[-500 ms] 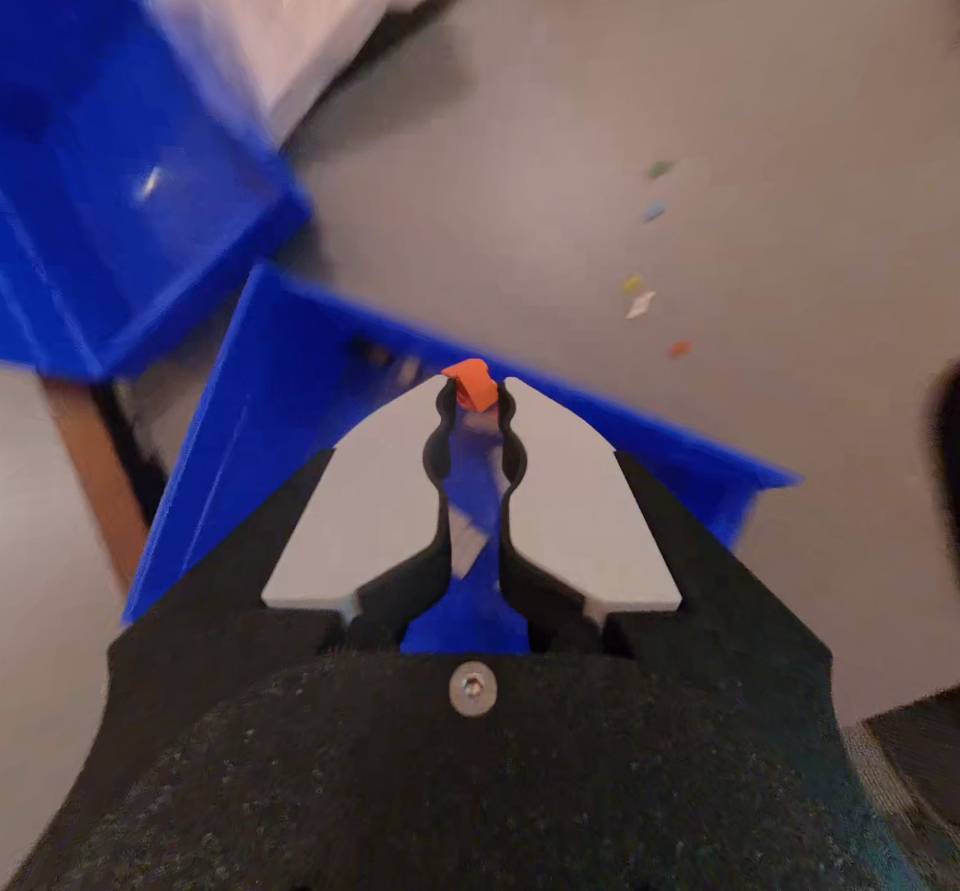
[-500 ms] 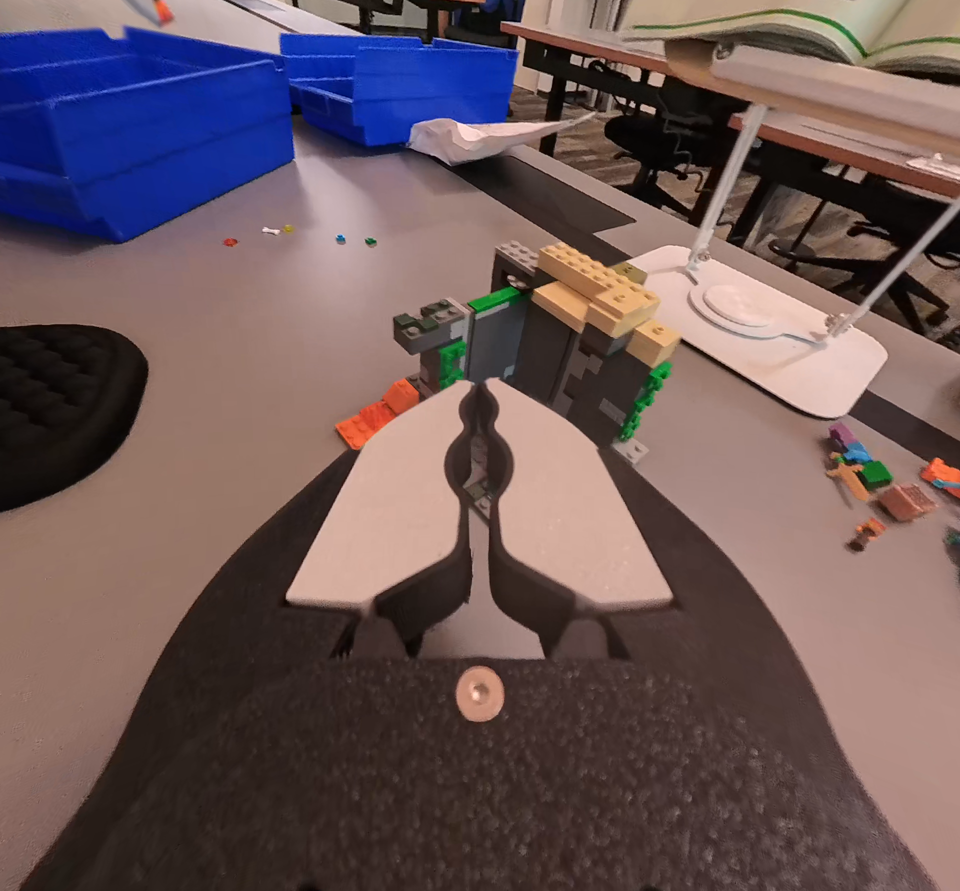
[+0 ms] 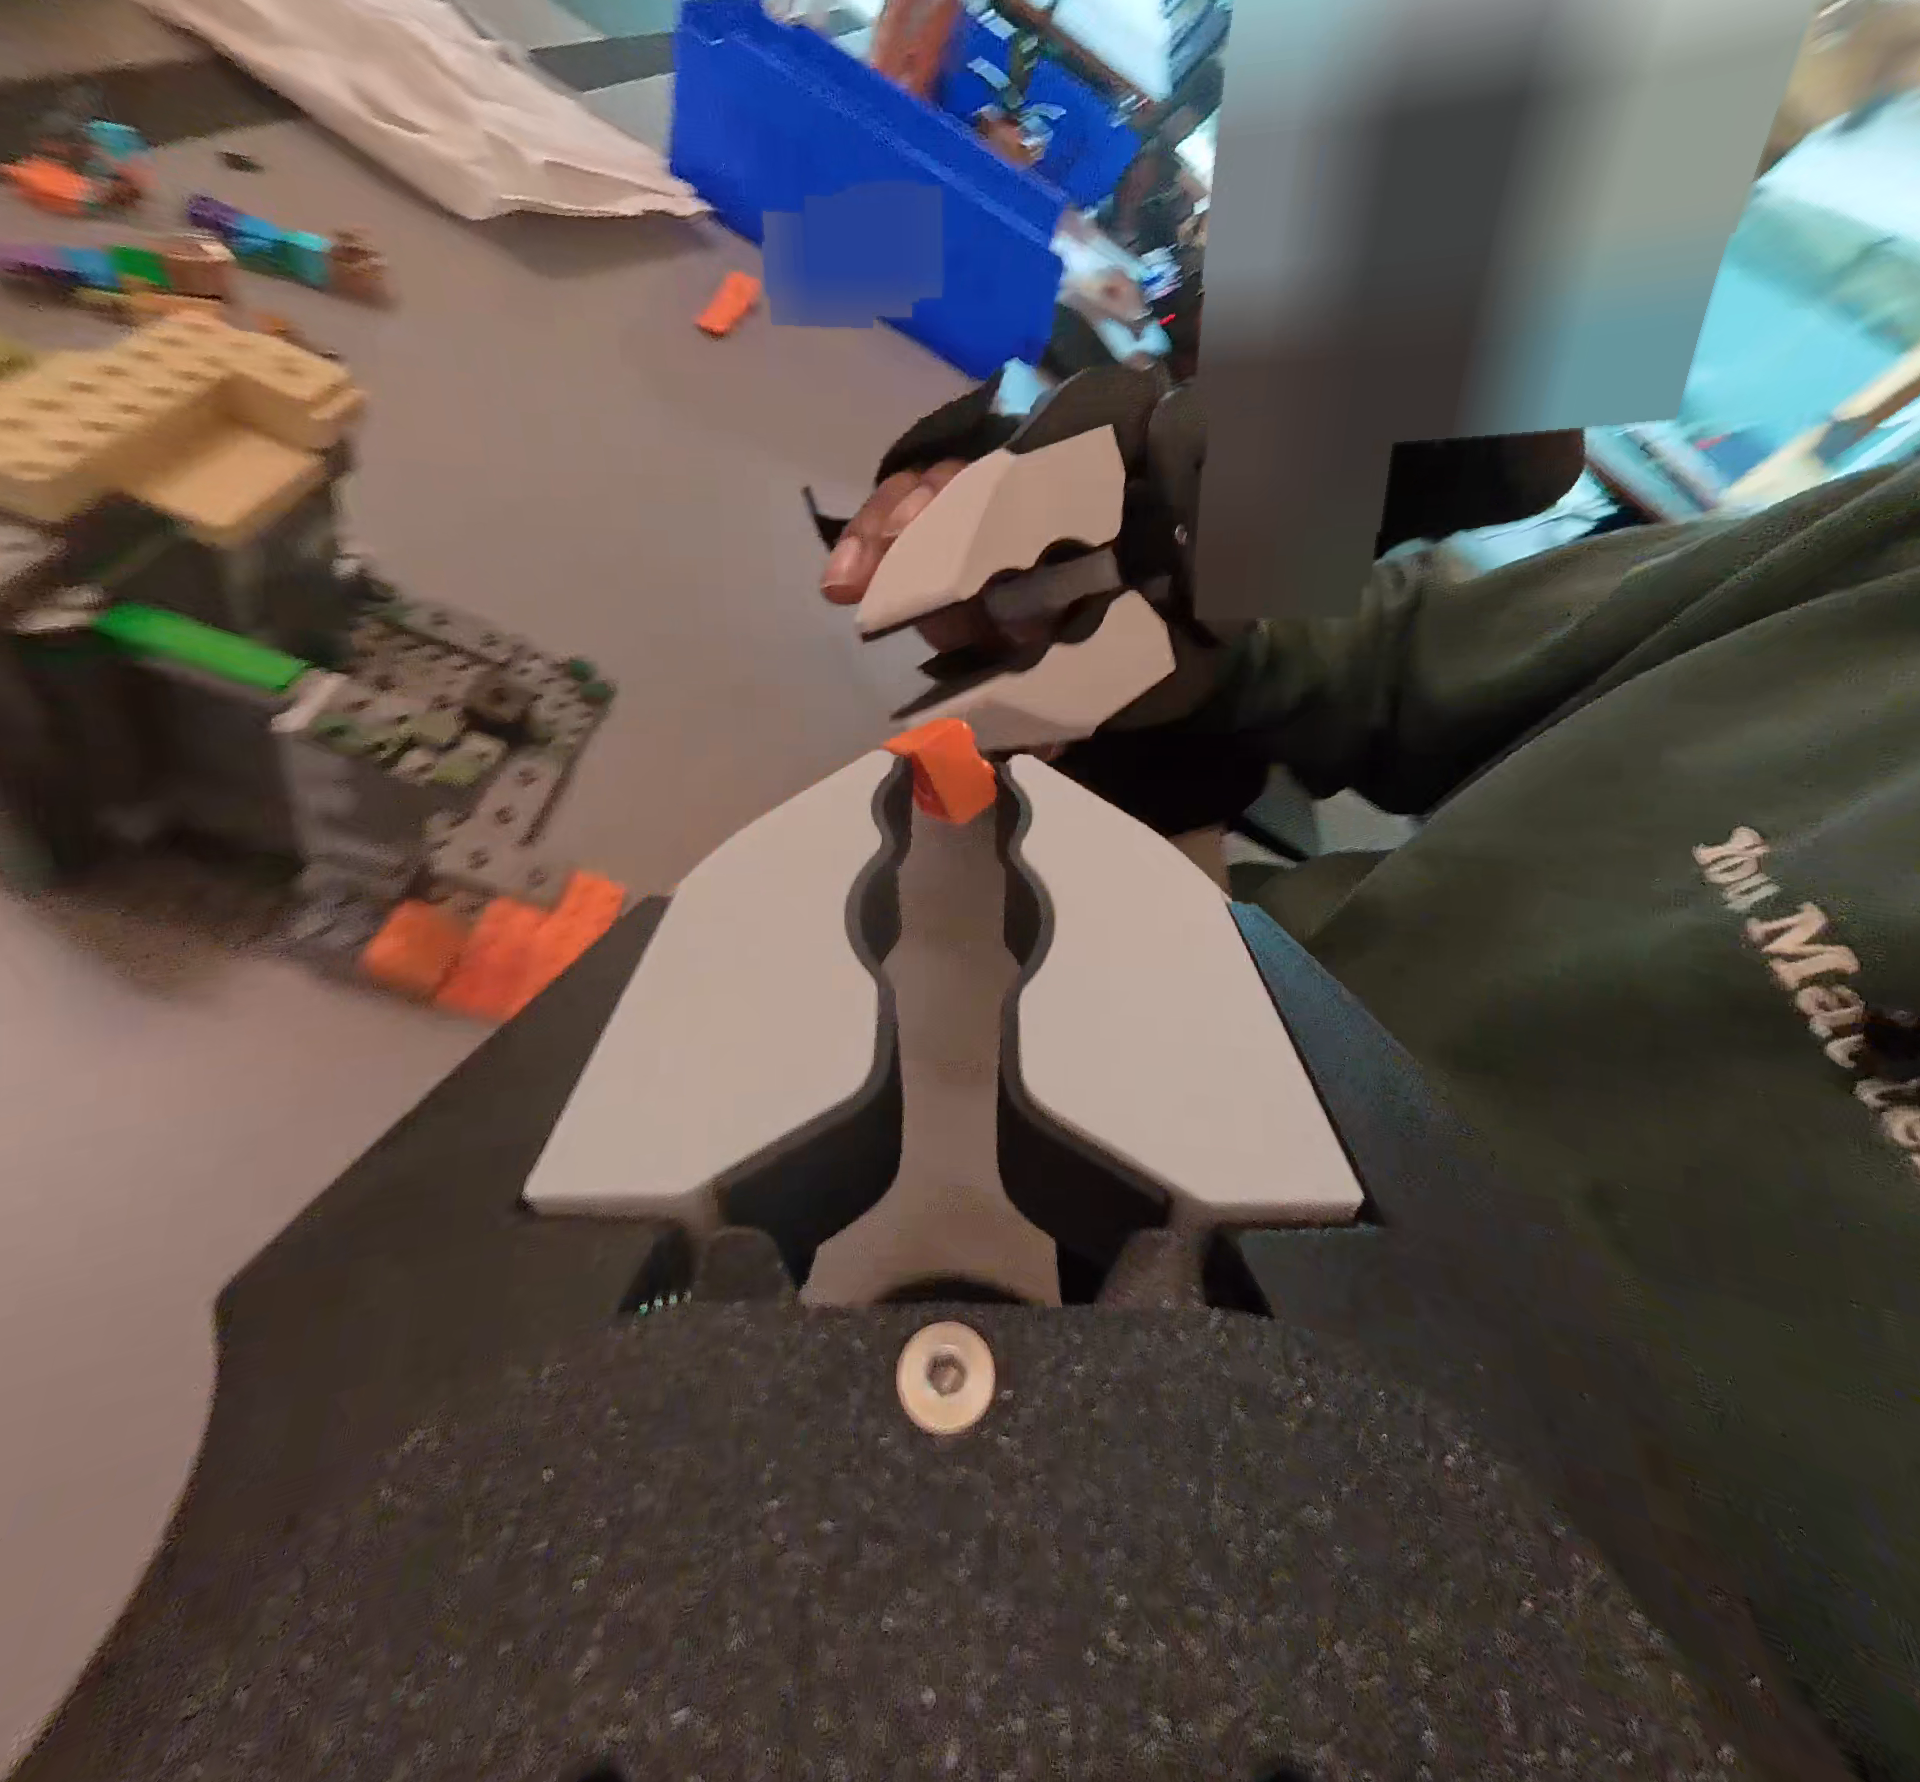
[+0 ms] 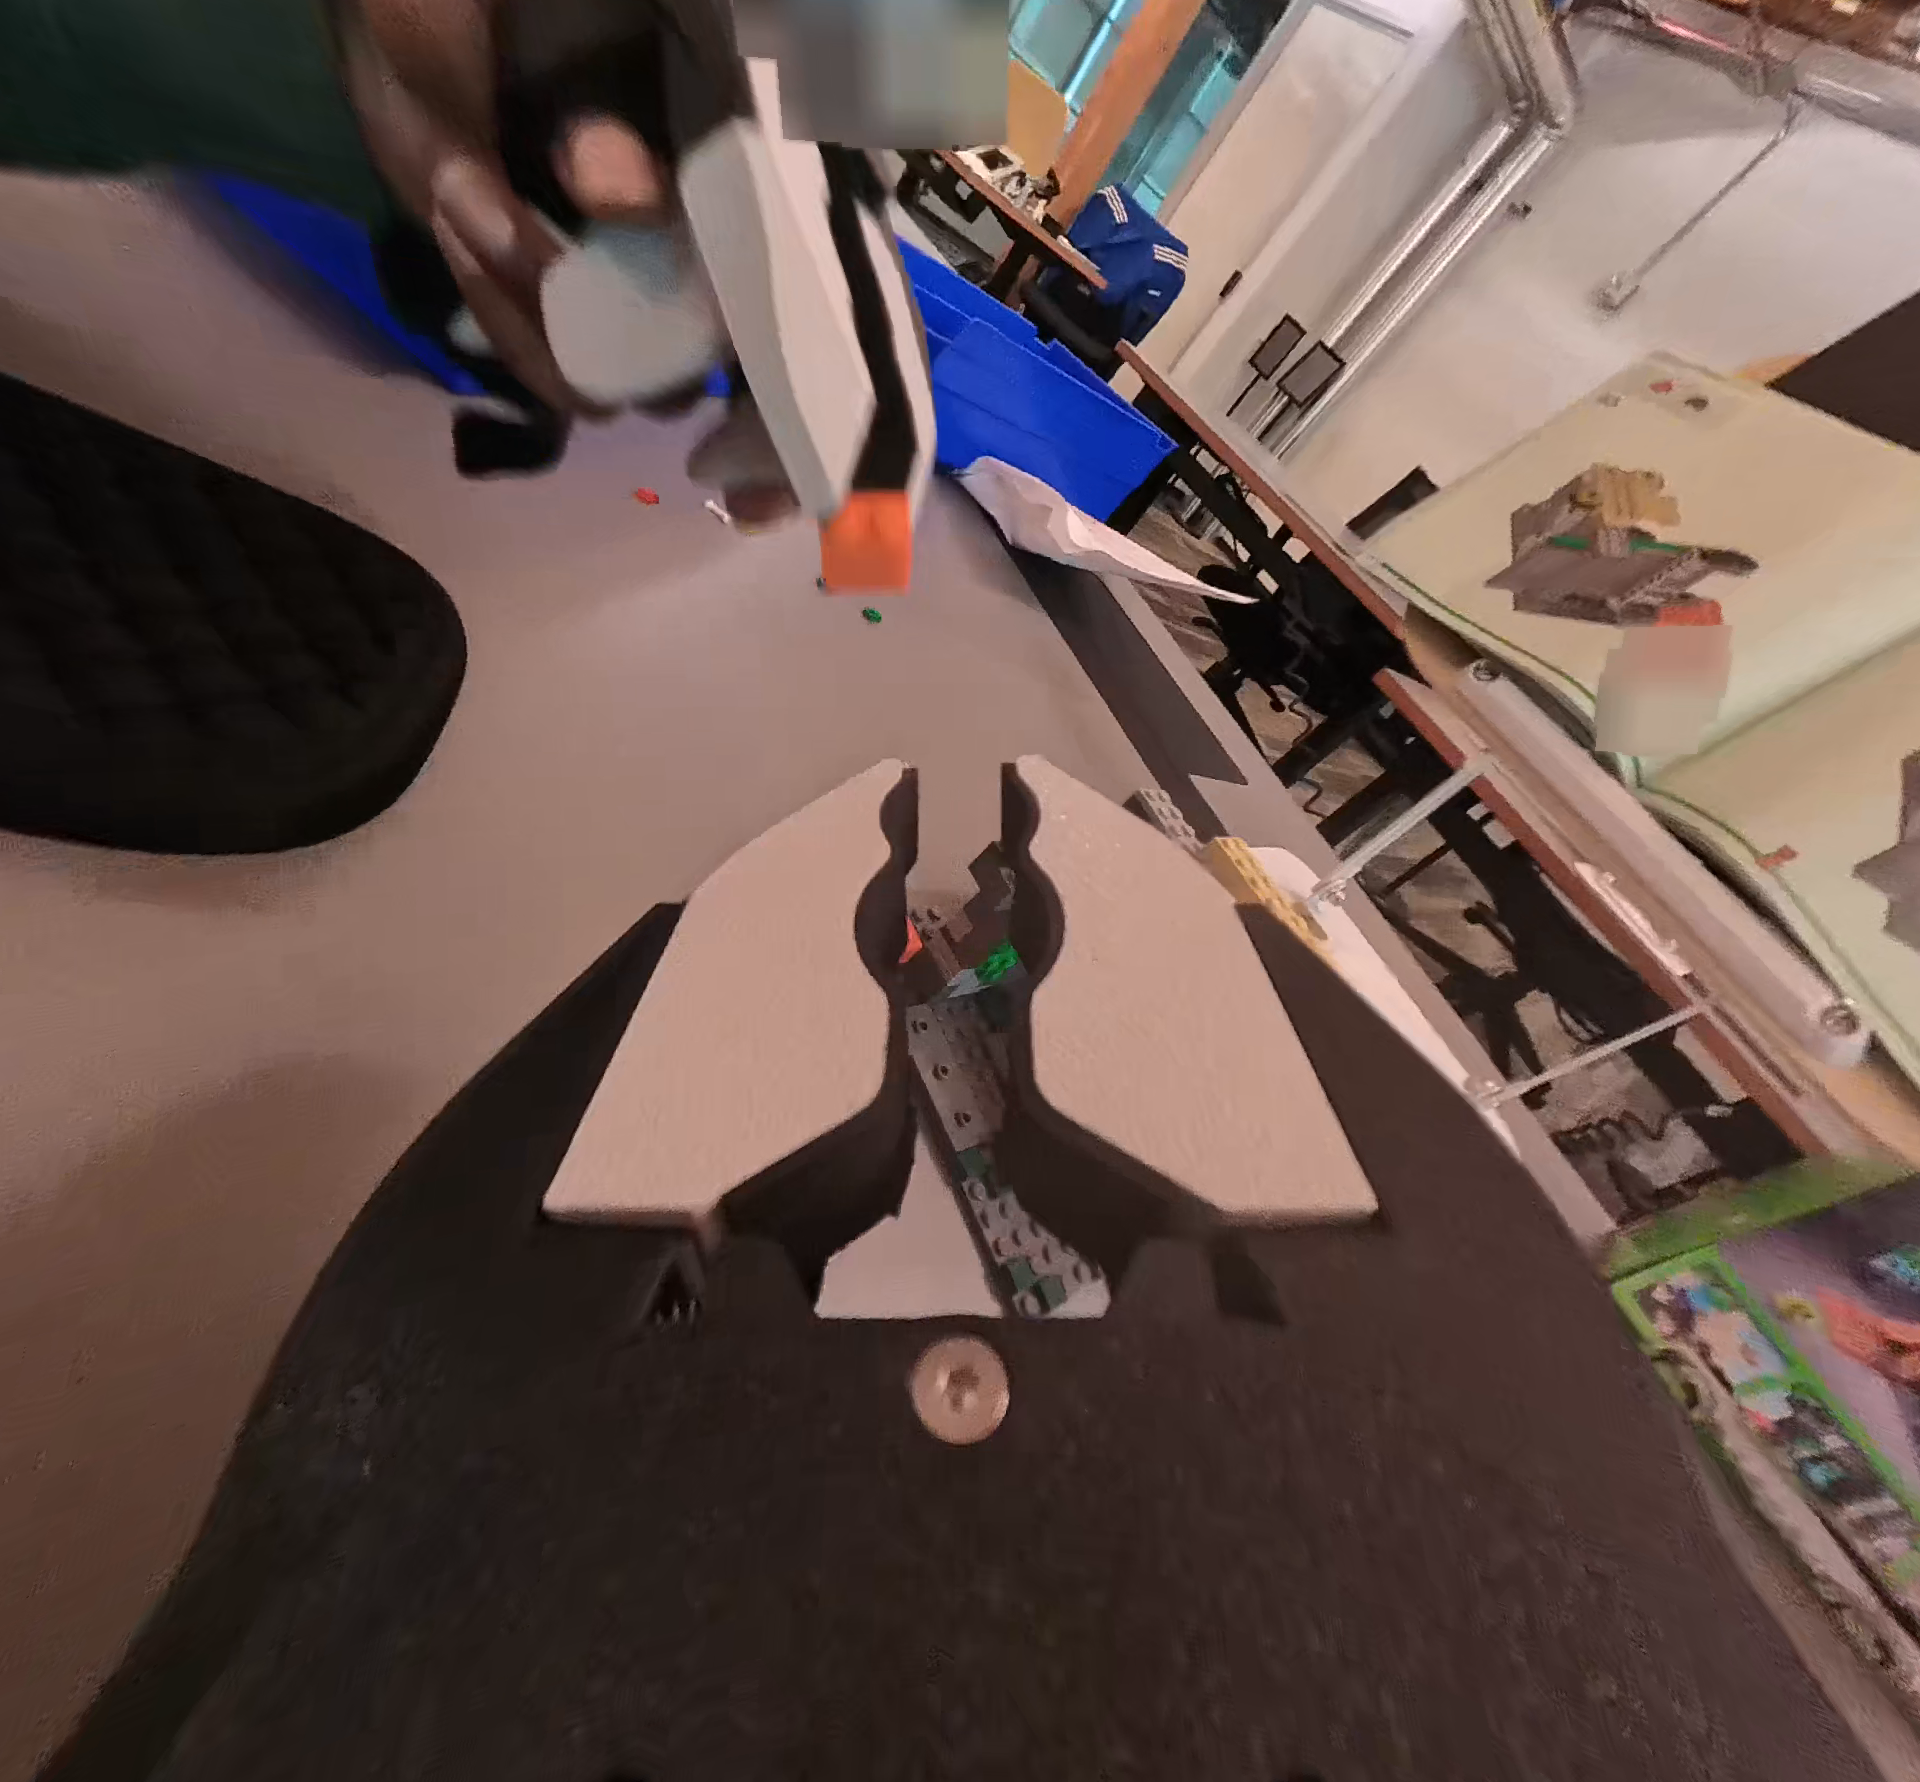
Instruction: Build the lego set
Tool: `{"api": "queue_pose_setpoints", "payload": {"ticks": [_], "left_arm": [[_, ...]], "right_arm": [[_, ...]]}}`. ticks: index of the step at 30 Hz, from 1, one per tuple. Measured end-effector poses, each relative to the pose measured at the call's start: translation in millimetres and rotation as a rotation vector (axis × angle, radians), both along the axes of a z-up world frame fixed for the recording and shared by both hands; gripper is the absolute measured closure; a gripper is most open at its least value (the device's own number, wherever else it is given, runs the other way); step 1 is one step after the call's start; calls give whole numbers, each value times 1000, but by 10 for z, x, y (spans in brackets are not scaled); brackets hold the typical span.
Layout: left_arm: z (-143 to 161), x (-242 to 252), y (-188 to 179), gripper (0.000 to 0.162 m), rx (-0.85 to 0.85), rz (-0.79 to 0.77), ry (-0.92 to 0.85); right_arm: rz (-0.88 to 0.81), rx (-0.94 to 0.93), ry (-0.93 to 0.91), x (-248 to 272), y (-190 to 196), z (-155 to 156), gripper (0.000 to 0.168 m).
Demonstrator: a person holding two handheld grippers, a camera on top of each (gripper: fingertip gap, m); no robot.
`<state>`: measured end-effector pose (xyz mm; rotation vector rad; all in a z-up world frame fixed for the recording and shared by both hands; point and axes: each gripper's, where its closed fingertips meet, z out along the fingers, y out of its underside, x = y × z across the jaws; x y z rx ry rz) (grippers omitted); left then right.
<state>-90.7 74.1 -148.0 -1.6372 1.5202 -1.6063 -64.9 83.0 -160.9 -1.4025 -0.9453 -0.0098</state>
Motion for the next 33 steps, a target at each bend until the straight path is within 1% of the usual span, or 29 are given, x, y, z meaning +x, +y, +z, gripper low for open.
{"api": "queue_pose_setpoints", "payload": {"ticks": [2,5,7,9,11,13,14,18,22,29,33], "left_arm": [[-31,157,-61,147,-76,-36,-46],[-53,292,-110,147,-125,-70,-85],[-98,340,-122,147,-129,-75,-82],[-145,359,-136,147,-144,-87,-79],[-200,359,-134,147,-164,-91,-72],[-263,362,-94,147,-169,-67,-58],[-306,362,-59,148,-152,-46,-43],[-403,349,74,143,-52,64,6],[-528,376,140,140,39,154,87],[-702,463,150,138,152,226,186],[-772,485,151,141,187,236,218]], "right_arm": [[5,17,-38,19,-23,-14,150],[18,5,-64,29,-21,-70,146],[28,-8,-53,11,-14,-88,144],[41,-11,-47,-20,-21,-97,145],[30,-27,-67,-23,-8,-145,150],[10,-70,-70,-11,22,-214,151],[-11,-101,-69,1,48,-259,150],[-93,-159,-94,67,140,-395,150],[-148,-169,-149,72,190,-490,150],[-211,-153,-272,73,218,-605,150],[-239,-131,-342,98,227,-638,151]]}}
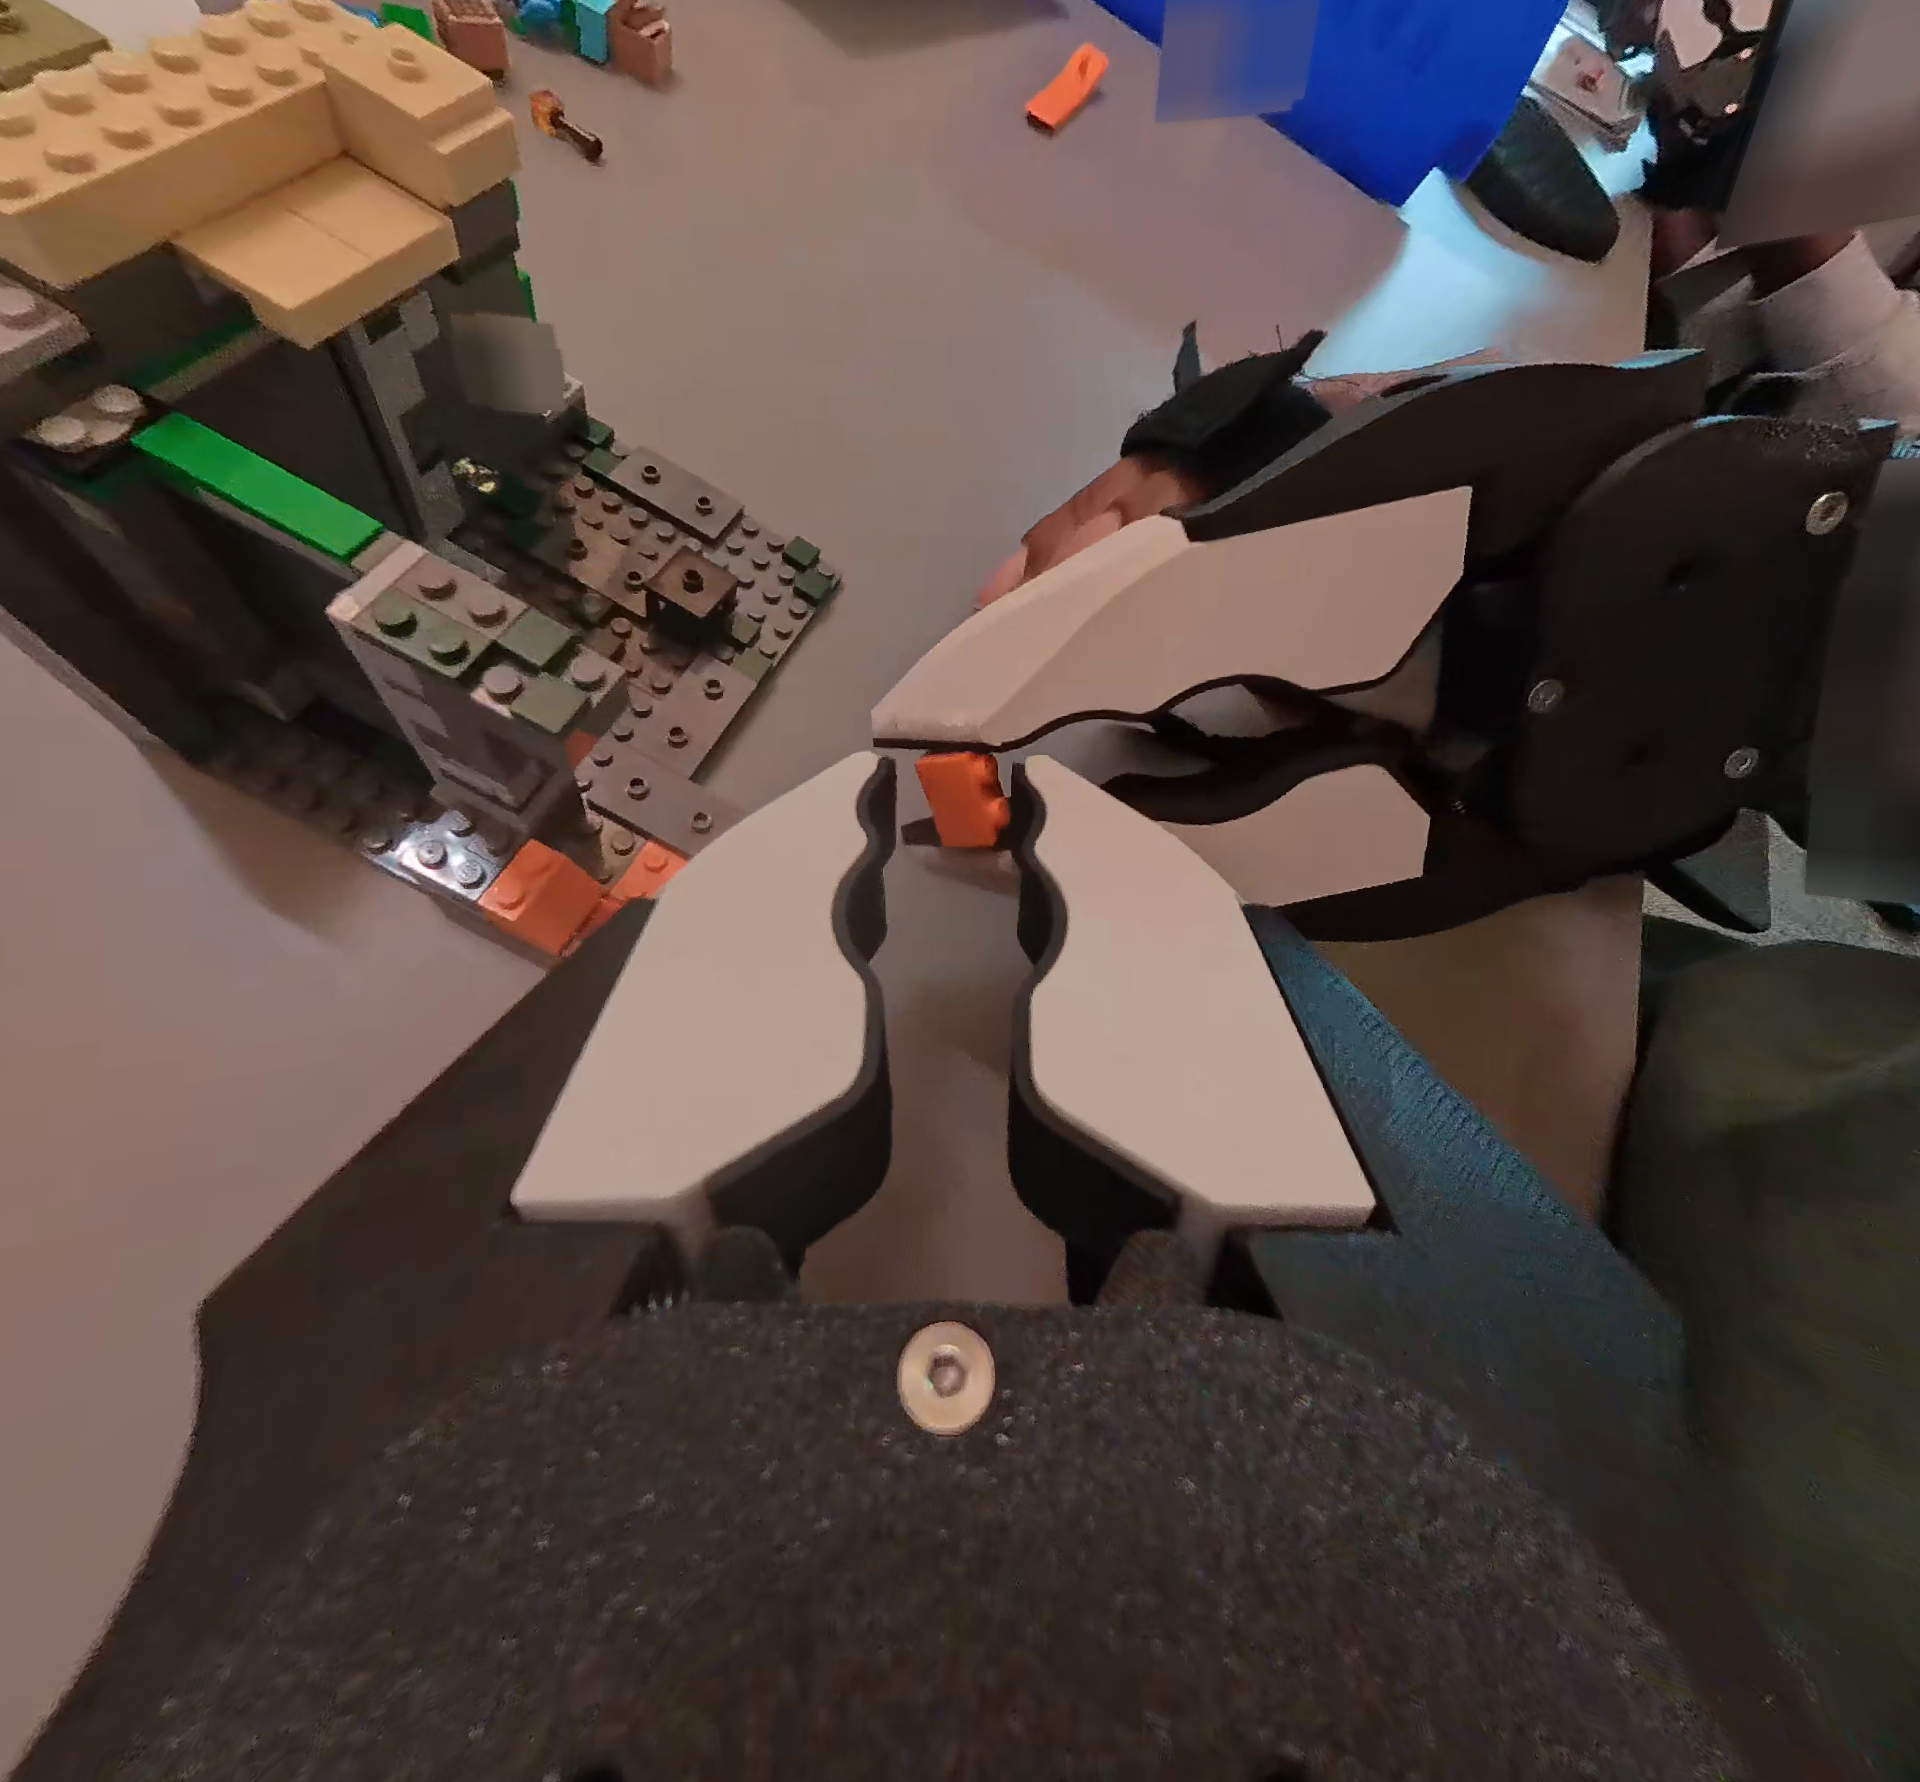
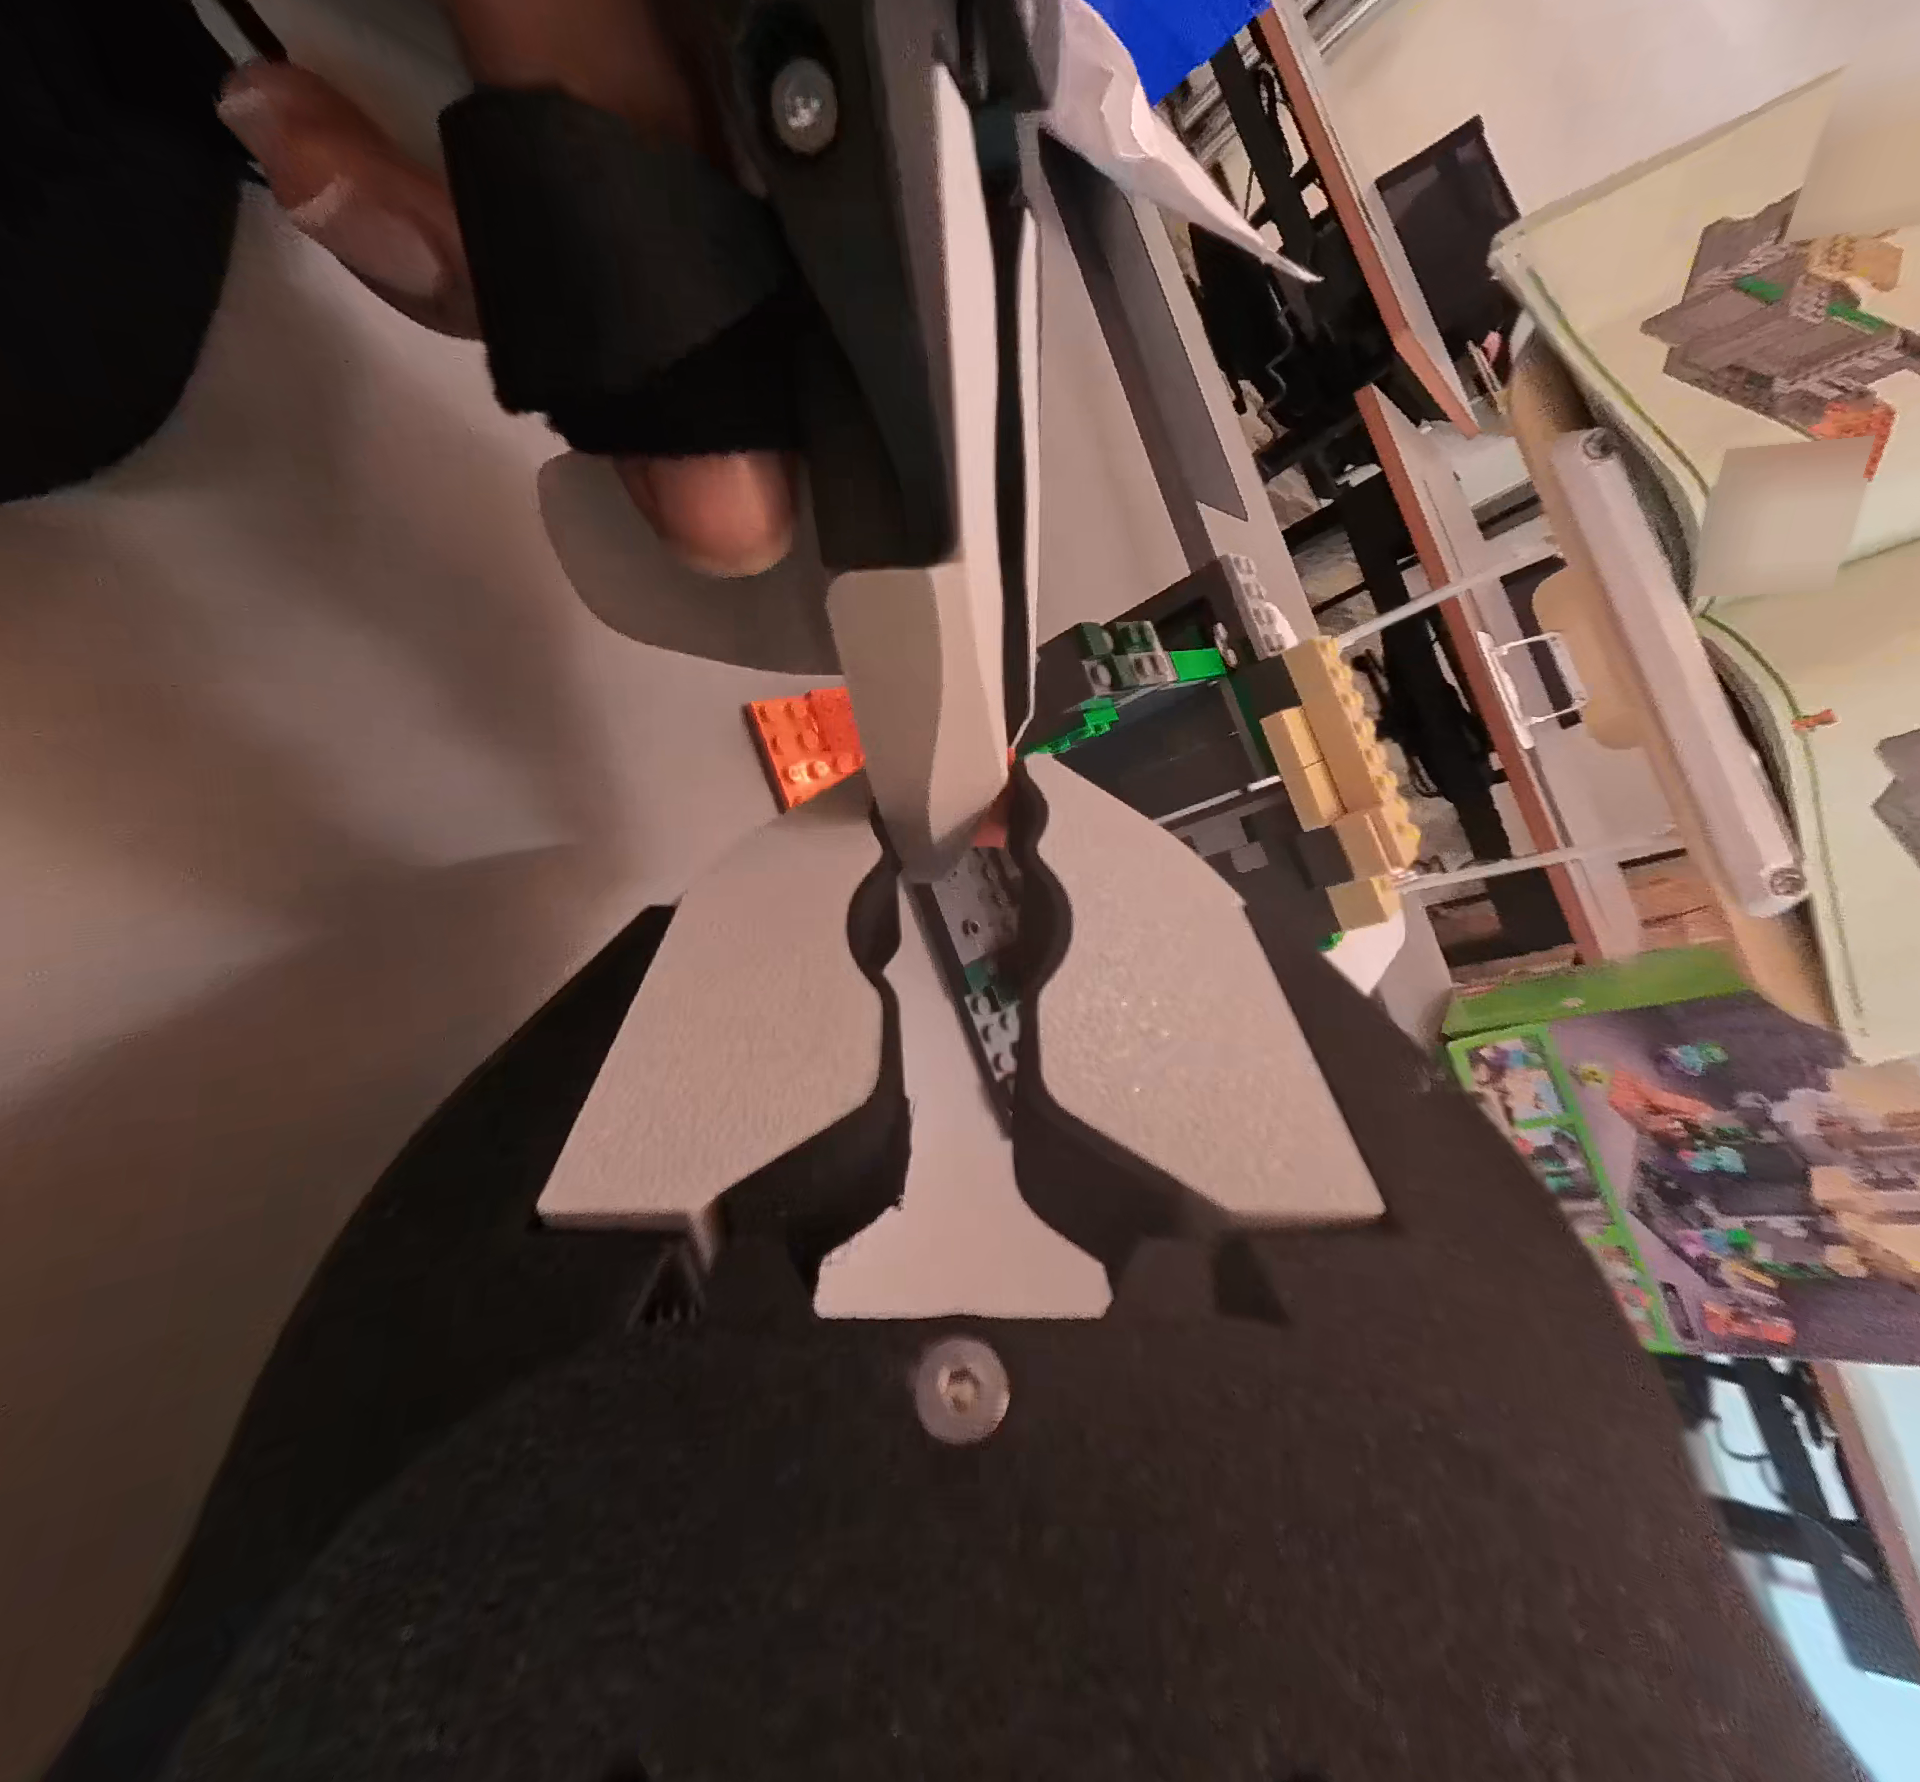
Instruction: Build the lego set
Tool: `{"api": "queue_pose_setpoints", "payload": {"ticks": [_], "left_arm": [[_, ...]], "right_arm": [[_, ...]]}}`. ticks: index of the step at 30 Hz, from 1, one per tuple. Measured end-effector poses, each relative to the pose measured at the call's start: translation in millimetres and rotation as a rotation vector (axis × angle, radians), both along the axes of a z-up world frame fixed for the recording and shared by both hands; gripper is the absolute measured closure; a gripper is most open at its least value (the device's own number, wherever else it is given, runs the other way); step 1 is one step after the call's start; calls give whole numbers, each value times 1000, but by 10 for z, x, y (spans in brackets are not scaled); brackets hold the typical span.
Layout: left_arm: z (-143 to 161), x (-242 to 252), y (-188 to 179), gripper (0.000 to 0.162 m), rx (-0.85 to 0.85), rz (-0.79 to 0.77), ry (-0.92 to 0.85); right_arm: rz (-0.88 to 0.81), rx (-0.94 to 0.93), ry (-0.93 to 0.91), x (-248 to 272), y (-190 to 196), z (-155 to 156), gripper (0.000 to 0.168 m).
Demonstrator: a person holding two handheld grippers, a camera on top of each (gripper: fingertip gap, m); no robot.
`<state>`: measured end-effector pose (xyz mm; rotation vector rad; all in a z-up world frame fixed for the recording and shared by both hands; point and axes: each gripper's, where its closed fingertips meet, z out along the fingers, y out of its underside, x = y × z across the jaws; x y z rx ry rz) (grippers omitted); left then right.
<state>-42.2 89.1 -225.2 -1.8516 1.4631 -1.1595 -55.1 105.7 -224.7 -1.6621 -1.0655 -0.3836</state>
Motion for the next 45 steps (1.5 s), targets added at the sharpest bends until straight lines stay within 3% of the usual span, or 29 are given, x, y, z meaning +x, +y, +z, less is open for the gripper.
{"api": "queue_pose_setpoints", "payload": {"ticks": [14,23,30,35,45], "left_arm": [[-45,-74,27,146,25,-19,36],[-76,-192,0,151,70,-123,113],[-139,-583,237,153,189,-294,390],[-347,-805,298,153,157,-444,604],[-579,-719,368,151,142,-505,698]], "right_arm": [[-5,-73,40,-10,-12,-105,151],[33,-126,128,-94,-43,-167,150],[73,-181,302,15,-44,-66,149],[55,-171,333,181,-23,3,153],[58,-186,310,216,-29,-43,156]]}}
